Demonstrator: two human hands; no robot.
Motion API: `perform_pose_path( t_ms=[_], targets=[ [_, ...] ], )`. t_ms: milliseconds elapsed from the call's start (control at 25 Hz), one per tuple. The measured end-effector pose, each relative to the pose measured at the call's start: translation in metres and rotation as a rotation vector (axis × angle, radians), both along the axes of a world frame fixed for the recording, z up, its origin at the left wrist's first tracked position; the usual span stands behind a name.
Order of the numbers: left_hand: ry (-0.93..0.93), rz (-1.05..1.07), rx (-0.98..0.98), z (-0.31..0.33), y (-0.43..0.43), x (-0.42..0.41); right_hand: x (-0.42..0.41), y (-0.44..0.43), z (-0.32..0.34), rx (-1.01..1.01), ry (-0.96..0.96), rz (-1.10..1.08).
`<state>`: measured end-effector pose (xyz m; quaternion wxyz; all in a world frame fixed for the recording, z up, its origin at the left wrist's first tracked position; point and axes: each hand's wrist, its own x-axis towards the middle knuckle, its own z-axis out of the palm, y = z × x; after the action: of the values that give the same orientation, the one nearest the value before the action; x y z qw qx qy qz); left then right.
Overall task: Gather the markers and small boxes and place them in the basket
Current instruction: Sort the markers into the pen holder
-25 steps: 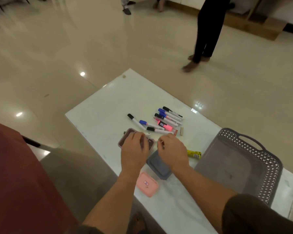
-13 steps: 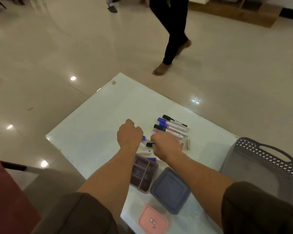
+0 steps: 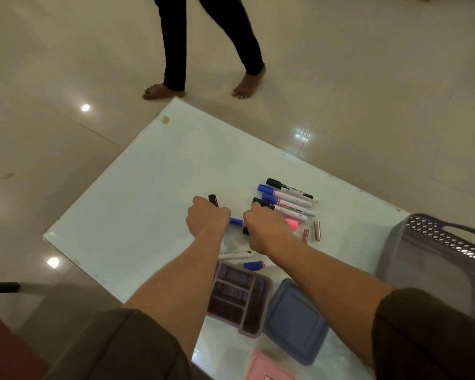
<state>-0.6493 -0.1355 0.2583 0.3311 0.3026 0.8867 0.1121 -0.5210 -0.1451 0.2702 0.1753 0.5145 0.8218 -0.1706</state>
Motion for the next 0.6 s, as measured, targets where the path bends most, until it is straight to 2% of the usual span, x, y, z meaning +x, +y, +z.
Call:
perform_pose_path(
  t_ms=[160, 280, 360, 480, 600],
  targets=[
    [0.081, -0.07, 0.312, 0.031, -0.016, -0.011, -0.002, -0.002, 0.005, 0.002, -0.024, -0.008],
    [0.07, -0.023, 0.632, 0.068, -0.049, -0.022, -0.001, -0.009, 0.001, -0.006, -0.033, 0.023],
    [0.052, 0.027, 0.776, 0.081, -0.081, -0.028, -0.002, -0.012, 0.001, -0.017, -0.027, 0.024],
    [0.032, 0.064, 0.853, 0.076, -0.124, -0.027, -0.003, -0.014, 0.004, 0.005, -0.09, 0.078],
    [-0.012, 0.015, 0.89, 0.064, -0.148, -0.015, 0.001, -0.012, 0.014, 0.031, -0.092, 0.064]
  ],
)
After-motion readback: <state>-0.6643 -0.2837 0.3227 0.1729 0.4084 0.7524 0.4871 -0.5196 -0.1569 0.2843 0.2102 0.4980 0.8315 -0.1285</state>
